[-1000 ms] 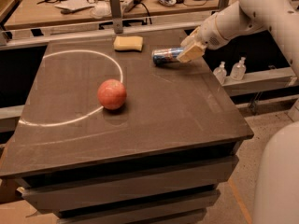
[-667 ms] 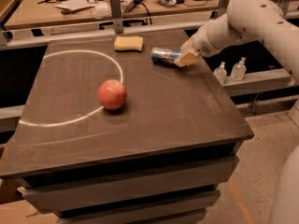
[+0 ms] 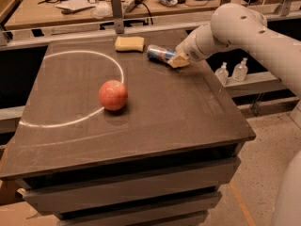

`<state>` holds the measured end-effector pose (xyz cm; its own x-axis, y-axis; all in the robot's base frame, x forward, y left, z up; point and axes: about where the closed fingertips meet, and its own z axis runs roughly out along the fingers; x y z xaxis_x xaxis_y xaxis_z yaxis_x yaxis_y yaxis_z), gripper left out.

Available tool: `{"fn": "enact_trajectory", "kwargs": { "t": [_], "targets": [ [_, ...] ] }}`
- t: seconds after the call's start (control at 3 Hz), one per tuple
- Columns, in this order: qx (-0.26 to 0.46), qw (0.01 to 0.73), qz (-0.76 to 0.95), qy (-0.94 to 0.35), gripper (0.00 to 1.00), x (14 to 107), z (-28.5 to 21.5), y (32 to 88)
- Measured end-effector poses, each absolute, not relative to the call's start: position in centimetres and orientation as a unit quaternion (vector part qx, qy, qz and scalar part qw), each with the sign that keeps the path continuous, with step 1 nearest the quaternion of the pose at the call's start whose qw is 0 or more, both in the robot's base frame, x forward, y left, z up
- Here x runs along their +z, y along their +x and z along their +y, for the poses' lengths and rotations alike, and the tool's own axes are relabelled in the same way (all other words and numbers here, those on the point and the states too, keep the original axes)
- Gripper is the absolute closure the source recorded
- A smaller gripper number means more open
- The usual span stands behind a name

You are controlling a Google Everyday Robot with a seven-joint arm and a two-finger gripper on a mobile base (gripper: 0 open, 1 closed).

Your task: Move redbull can near sponge

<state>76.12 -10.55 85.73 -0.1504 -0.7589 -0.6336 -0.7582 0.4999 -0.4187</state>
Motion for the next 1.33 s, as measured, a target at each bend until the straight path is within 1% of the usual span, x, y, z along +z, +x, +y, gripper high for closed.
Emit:
{"fn": "enact_trajectory", "kwargs": {
  "t": [0.33, 1.0, 1.33],
  "targets": [
    [-0.003, 0.429, 0.753, -0.498, 0.98, 86.0, -9.1, 77.2],
    [0.014, 0.432, 0.749, -0.502, 0.53, 86.0, -7.8, 78.1],
    [0.027, 0.436, 0.746, -0.503, 0.22, 86.0, -7.2, 78.2]
  ]
}}
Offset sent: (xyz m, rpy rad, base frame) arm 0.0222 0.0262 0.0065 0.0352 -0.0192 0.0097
